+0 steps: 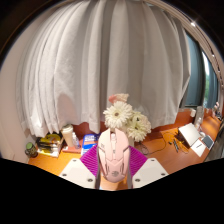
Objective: Arrange mouse
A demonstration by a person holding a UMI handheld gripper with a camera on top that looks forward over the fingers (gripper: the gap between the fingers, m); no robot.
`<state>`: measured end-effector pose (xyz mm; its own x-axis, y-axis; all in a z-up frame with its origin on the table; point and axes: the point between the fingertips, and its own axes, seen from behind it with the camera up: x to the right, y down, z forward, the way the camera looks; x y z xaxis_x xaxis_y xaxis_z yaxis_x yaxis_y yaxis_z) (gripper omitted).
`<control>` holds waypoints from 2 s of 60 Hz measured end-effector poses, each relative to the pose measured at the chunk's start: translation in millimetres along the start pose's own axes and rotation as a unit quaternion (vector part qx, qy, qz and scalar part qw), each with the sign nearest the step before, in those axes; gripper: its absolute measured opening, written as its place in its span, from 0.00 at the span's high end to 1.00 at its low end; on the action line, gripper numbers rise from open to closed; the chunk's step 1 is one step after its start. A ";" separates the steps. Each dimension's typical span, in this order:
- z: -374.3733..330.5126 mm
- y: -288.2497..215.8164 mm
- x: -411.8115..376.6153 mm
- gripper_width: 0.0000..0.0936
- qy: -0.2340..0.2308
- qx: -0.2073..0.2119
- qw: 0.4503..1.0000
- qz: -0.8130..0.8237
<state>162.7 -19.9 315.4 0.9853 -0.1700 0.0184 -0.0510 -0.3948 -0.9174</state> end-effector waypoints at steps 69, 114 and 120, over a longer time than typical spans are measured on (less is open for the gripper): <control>19.0 230.3 -134.9 0.12 -0.047 -0.175 0.983 0.000; -200.1 164.6 -102.1 0.14 -0.108 -0.076 0.991 -0.013; -206.7 165.7 -100.3 0.14 -0.111 -0.077 0.991 -0.008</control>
<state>21.8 -254.9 243.7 0.9969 0.0337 -0.0705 -0.0419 -0.5311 -0.8463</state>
